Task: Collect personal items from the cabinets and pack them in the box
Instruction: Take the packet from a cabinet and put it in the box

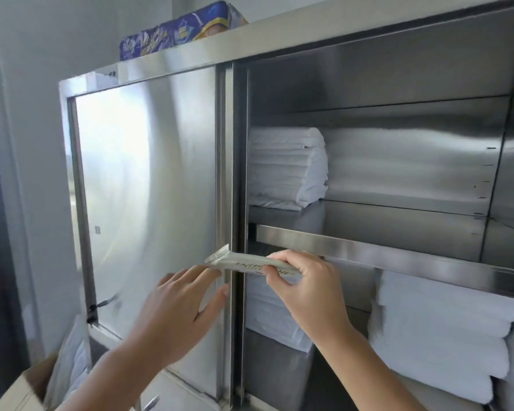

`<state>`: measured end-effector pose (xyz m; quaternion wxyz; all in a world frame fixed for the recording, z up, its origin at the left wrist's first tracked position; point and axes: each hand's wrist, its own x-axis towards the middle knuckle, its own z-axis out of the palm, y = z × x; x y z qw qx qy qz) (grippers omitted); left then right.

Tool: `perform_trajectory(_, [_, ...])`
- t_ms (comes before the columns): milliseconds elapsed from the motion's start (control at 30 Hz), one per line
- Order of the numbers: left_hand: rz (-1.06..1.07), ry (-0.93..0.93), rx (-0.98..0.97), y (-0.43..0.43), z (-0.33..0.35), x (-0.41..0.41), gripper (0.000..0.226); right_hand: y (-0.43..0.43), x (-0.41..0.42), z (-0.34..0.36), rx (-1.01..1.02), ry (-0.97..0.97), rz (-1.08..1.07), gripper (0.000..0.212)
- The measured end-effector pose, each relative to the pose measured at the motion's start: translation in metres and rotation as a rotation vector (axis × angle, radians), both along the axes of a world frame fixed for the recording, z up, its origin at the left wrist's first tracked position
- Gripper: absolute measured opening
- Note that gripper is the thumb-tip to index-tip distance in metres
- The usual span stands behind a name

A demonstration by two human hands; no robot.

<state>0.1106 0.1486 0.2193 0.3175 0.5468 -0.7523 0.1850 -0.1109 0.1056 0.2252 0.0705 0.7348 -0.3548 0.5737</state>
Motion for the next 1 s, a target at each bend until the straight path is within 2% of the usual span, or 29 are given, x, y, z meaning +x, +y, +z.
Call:
perform_trajectory(267, [0.192,0.021,0.057,0.036,-0.026,0.081,0.052,-0.005,0.085,-0.044,0.278,-0.085,0.256,0.008])
perform_trajectory(567, [0.307,0.095,0.139,0.060,-0.064,0.197,0.064,-0.009,0.209,-0.077,0.364,-0.039,0.314,0.010])
perform_trajectory(800, [0.424,0.116,0.162,0.089,-0.085,0.308,0.057,-0.001,0.335,-0.095,0.418,-0.030,0.400,0.007])
perform_trajectory(1000, [0.539,0.107,0.120,0.100,-0.101,0.383,0.039,-0.008,0.428,-0.110,0.439,0.016,0.492,0.020])
